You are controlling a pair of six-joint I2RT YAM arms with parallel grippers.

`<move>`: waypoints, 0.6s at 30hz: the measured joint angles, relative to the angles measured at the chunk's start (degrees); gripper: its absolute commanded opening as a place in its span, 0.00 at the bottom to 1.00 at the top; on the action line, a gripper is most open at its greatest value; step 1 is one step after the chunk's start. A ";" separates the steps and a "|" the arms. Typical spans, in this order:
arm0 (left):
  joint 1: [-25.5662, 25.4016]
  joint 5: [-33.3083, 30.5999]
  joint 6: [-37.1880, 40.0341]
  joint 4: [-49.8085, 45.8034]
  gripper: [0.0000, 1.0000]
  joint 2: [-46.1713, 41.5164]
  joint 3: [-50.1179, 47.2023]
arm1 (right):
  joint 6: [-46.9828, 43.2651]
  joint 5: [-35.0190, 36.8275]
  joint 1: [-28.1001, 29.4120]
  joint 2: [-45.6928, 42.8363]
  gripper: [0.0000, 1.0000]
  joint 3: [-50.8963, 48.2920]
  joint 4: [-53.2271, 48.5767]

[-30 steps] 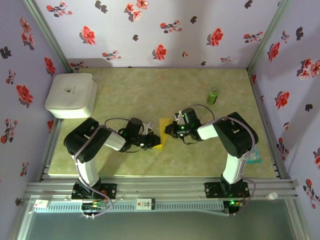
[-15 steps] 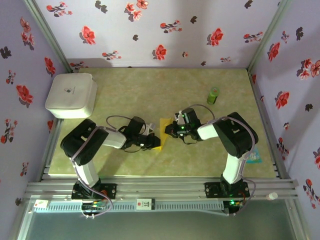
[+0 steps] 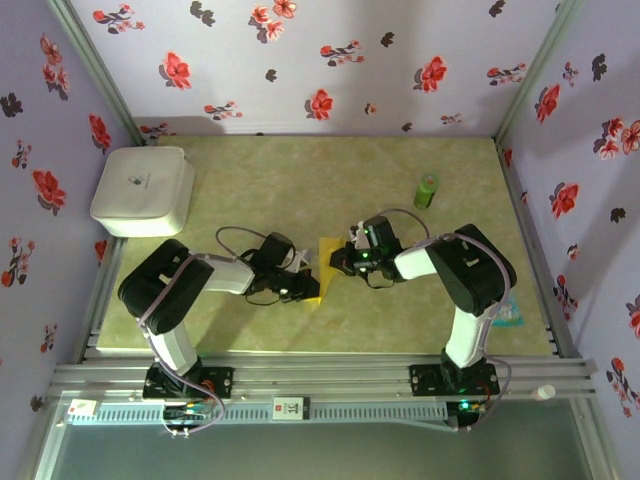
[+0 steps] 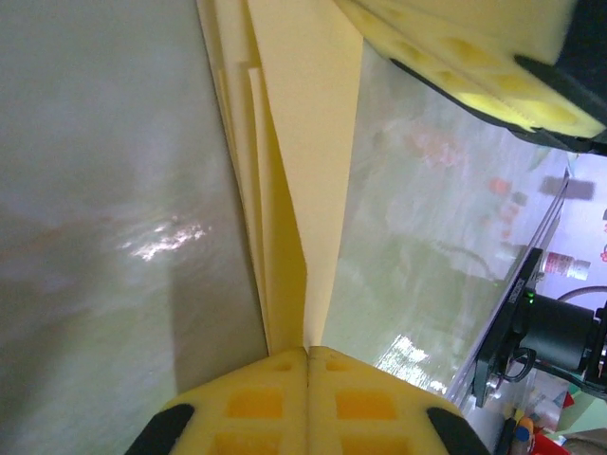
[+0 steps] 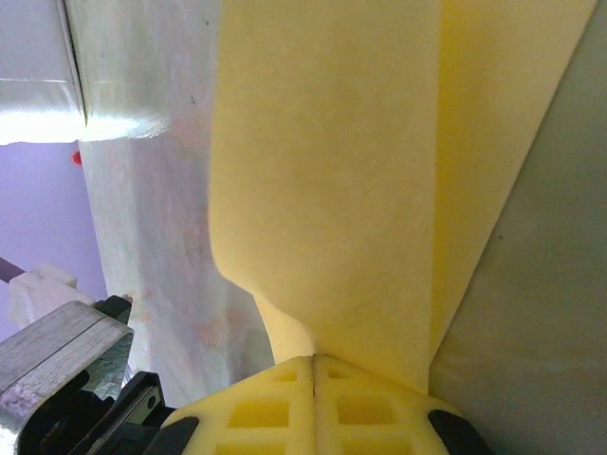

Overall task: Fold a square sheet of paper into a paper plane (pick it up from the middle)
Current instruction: Fold the wing for the fifth time at the center of the table.

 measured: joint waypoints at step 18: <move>-0.72 -2.08 2.86 -5.95 0.03 -1.66 1.09 | 0.04 0.02 0.04 0.07 0.05 0.04 0.00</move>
